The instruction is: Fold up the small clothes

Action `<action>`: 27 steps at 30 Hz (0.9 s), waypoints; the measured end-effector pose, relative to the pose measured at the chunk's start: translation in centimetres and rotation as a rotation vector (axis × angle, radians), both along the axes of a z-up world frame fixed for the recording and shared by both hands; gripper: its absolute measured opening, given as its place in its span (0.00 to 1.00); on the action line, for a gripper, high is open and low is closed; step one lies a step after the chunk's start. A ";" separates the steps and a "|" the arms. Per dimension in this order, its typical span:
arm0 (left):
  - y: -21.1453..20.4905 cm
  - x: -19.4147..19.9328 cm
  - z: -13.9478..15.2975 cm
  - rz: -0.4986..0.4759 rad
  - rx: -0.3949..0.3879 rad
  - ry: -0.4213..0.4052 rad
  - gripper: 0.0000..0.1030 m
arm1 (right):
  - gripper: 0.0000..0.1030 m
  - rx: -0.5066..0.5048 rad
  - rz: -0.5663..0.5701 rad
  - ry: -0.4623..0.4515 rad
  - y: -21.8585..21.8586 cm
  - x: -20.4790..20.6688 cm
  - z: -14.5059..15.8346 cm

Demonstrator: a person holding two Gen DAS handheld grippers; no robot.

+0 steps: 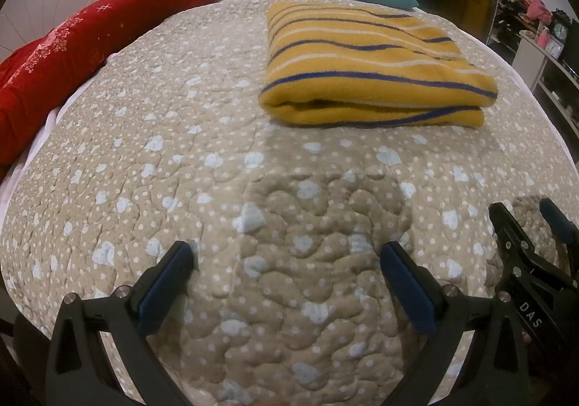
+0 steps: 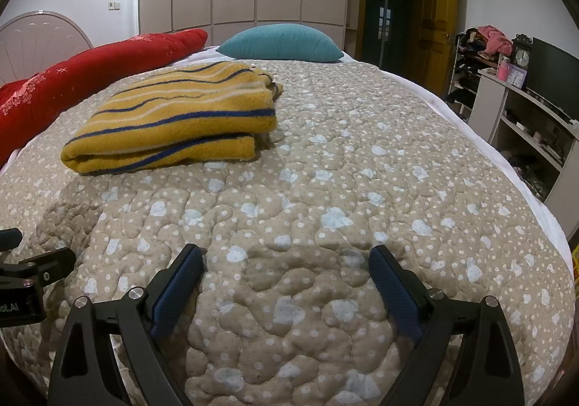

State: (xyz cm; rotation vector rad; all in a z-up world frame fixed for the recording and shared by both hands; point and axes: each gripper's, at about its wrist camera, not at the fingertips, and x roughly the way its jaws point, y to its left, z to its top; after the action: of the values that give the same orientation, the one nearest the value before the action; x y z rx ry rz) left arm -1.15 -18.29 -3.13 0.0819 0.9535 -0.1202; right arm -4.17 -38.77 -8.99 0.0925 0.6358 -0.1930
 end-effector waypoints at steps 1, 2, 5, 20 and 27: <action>0.0 0.0 0.0 0.001 -0.001 -0.002 1.00 | 0.93 0.001 0.001 0.000 0.1 0.1 0.0; 0.0 0.0 0.0 0.001 -0.002 -0.005 1.00 | 0.93 0.001 0.001 -0.001 0.0 0.0 0.0; 0.0 -0.1 0.0 0.002 -0.005 -0.010 1.00 | 0.93 0.001 0.002 0.000 0.0 0.0 0.0; 0.0 -0.2 0.1 0.006 -0.013 -0.017 1.00 | 0.94 -0.005 0.003 -0.002 0.0 0.0 -0.1; 0.0 -0.3 0.0 0.006 -0.013 -0.016 1.00 | 0.94 -0.009 0.005 -0.002 -0.1 0.1 -0.1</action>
State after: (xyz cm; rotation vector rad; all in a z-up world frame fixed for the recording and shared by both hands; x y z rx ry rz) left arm -1.40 -18.31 -3.08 0.0682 0.9364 -0.1194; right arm -4.10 -38.85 -9.05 0.0827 0.6336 -0.1907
